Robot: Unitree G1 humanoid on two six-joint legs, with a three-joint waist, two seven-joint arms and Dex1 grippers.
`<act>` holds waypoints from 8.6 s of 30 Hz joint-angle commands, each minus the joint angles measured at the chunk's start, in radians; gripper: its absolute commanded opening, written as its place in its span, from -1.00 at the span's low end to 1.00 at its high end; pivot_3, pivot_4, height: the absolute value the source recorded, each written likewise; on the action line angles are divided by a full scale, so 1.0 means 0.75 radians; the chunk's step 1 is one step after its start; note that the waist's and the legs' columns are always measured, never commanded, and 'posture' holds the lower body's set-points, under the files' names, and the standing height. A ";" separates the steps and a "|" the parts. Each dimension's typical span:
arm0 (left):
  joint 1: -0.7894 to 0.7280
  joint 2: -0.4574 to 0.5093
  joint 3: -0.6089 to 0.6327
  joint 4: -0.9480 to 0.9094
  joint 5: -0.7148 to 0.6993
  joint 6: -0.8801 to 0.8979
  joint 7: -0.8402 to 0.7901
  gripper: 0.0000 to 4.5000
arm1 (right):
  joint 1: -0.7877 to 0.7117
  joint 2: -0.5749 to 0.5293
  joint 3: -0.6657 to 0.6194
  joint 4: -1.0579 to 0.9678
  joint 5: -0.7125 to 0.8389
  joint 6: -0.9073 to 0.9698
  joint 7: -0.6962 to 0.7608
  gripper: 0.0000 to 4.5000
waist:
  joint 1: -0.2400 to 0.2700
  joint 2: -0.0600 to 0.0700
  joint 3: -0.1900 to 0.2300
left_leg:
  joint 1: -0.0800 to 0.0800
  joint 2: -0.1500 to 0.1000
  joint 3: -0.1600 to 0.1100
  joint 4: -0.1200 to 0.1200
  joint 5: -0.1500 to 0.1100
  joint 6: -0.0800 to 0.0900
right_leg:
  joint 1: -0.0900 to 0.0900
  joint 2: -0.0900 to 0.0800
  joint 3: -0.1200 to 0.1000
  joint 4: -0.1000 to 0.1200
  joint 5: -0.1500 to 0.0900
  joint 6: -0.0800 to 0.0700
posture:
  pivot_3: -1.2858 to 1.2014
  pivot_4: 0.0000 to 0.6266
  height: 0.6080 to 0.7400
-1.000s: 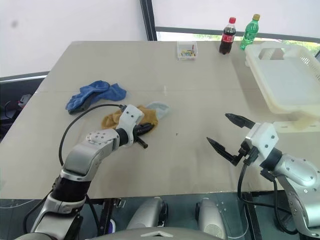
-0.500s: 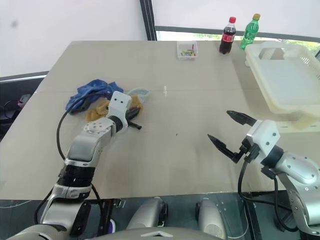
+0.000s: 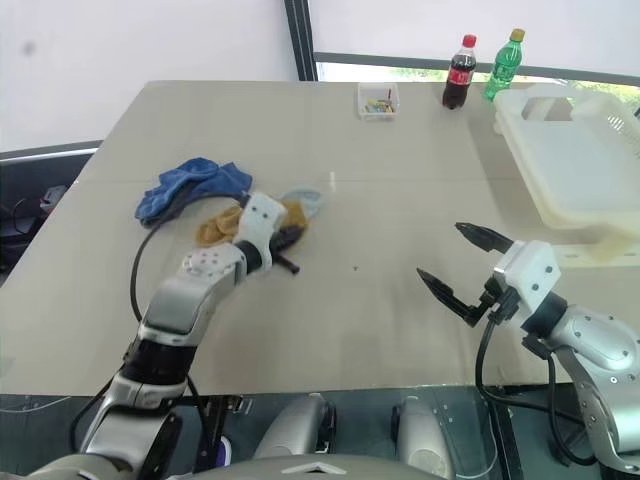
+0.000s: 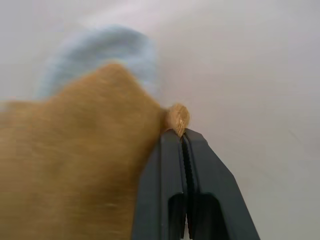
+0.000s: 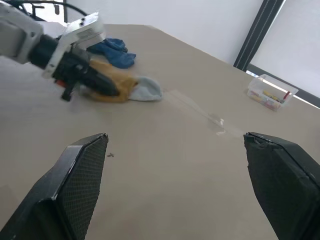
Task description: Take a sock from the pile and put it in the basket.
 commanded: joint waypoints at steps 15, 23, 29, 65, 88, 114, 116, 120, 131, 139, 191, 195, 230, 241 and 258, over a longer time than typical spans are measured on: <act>0.014 0.019 -0.074 -0.159 -0.115 -0.006 -0.281 -0.99 | 0.014 0.003 -0.030 -0.055 0.003 -0.012 -0.040 1.00 | -0.001 -0.001 0.001 | 0.000 0.000 0.001 0.000 0.003 -0.005 | 0.000 -0.001 0.001 -0.001 0.000 0.000 | 0.03 -0.52 1.00; -0.030 0.057 -0.135 -0.025 -0.002 -0.057 -0.251 -0.99 | 0.026 0.013 -0.031 -0.061 -0.005 -0.020 -0.052 1.00 | -0.001 -0.001 0.001 | 0.000 0.000 0.001 0.000 0.000 0.000 | 0.000 0.001 0.002 0.000 0.000 0.000 | 0.03 -0.52 1.00; 0.063 0.099 -0.302 -0.225 -0.114 0.006 -0.526 -0.99 | 0.040 0.011 -0.041 -0.067 -0.005 -0.025 -0.061 1.00 | 0.001 0.000 0.001 | -0.002 0.000 0.002 0.000 0.002 -0.004 | -0.001 -0.001 0.002 -0.002 0.000 0.000 | 0.03 -0.52 1.00; -0.151 -0.029 0.003 -0.243 -0.622 0.622 -0.587 -0.12 | -0.025 0.039 -0.003 -0.277 0.175 0.876 -0.493 1.00 | -0.004 0.001 0.001 | 0.000 0.002 0.000 0.002 0.000 0.000 | -0.001 0.002 0.003 0.000 0.000 -0.001 | 0.03 -0.52 1.00; -0.046 -0.034 -0.072 -0.156 -0.460 0.545 -0.461 -1.00 | -0.172 0.084 0.295 0.103 -0.082 0.828 -0.480 -0.99 | -0.010 0.001 -0.002 | -0.012 -0.006 -0.002 0.003 0.001 -0.001 | -0.011 -0.003 0.002 0.001 0.000 0.000 | 0.03 -0.52 1.00; 0.012 0.119 -0.050 -0.415 -0.223 0.296 -0.089 0.10 | -0.122 -0.133 -0.014 -0.125 0.168 0.708 -0.130 0.15 | 0.005 0.001 0.000 | -0.016 -0.008 -0.008 0.004 0.003 -0.005 | -0.011 -0.006 -0.003 0.000 0.000 0.000 | 0.03 -0.52 1.00; -0.042 0.055 -0.085 -0.272 -0.141 0.260 0.000 0.10 | -0.138 -0.104 -0.016 -0.131 0.177 0.658 -0.131 0.15 | 0.004 0.001 0.000 | -0.015 -0.009 -0.009 0.004 0.001 -0.001 | -0.009 -0.006 -0.004 0.000 0.000 0.000 | 0.03 -0.52 1.00; -0.114 -0.057 -0.112 -0.060 -0.022 0.170 0.133 0.10 | -0.172 -0.031 0.010 -0.131 0.186 0.521 -0.097 0.15 | 0.000 0.000 0.000 | -0.016 -0.015 -0.010 0.005 0.002 -0.002 | -0.010 -0.007 -0.005 0.000 0.000 0.001 | 0.03 -0.52 1.00; -0.170 -0.173 -0.060 0.071 0.134 0.003 0.305 0.10 | -0.238 0.015 0.043 -0.138 0.076 0.272 -0.093 0.15 | -0.001 0.000 0.000 | -0.017 -0.014 -0.011 0.004 0.004 -0.006 | -0.013 -0.007 -0.004 0.002 0.000 0.001 | 0.03 -0.52 1.00; -0.135 -0.178 -0.028 0.021 0.153 -0.041 0.317 0.99 | -0.235 0.013 0.037 -0.121 0.069 0.281 -0.121 0.17 | -0.001 0.000 0.000 | -0.017 -0.013 -0.011 0.005 0.004 -0.006 | -0.012 -0.007 -0.004 0.002 0.000 0.001 | 0.03 -0.52 1.00; -0.035 -0.053 -0.004 0.060 0.208 -0.349 0.097 -0.97 | -0.223 0.034 0.070 -0.076 -0.071 0.226 -0.167 0.17 | 0.001 0.000 0.000 | -0.017 -0.014 -0.012 0.005 0.005 -0.008 | -0.013 -0.007 -0.005 0.003 0.000 0.001 | 0.03 -0.52 1.00; -0.005 -0.003 -0.015 -0.032 0.186 -0.353 -0.020 -0.97 | -0.220 0.035 0.071 -0.075 -0.072 0.226 -0.168 0.17 | 0.001 0.000 0.000 | -0.017 -0.014 -0.013 0.005 0.005 -0.008 | -0.012 -0.008 -0.005 0.003 0.000 0.001 | 0.03 -0.52 1.00; 0.778 0.384 0.040 -0.573 -0.112 -0.498 -0.624 -0.97 | -0.144 0.059 0.078 -0.067 -0.055 0.199 -0.156 0.17 | -0.005 0.003 -0.001 | -0.014 -0.013 -0.018 0.003 0.002 -0.002 | -0.011 -0.008 -0.004 0.003 0.000 0.001 | 0.03 -0.52 1.00; 0.164 -0.081 -0.240 -0.117 -0.039 -0.215 -0.413 -0.97 | -0.079 0.034 0.018 -0.187 -0.053 0.271 -0.222 0.17 | -0.004 0.004 -0.002 | -0.014 -0.020 -0.020 0.006 0.002 -0.002 | -0.009 -0.006 -0.006 0.004 0.000 0.001 | 0.03 -0.52 1.00; -0.294 -0.349 -0.408 0.437 0.074 -0.419 -0.570 -0.97 | -0.028 0.036 0.002 -0.253 0.009 0.428 -0.307 0.17 | -0.006 0.004 -0.002 | -0.016 -0.021 -0.020 0.006 0.005 -0.006 | -0.011 -0.005 -0.004 0.003 0.001 0.001 | 0.03 -0.52 1.00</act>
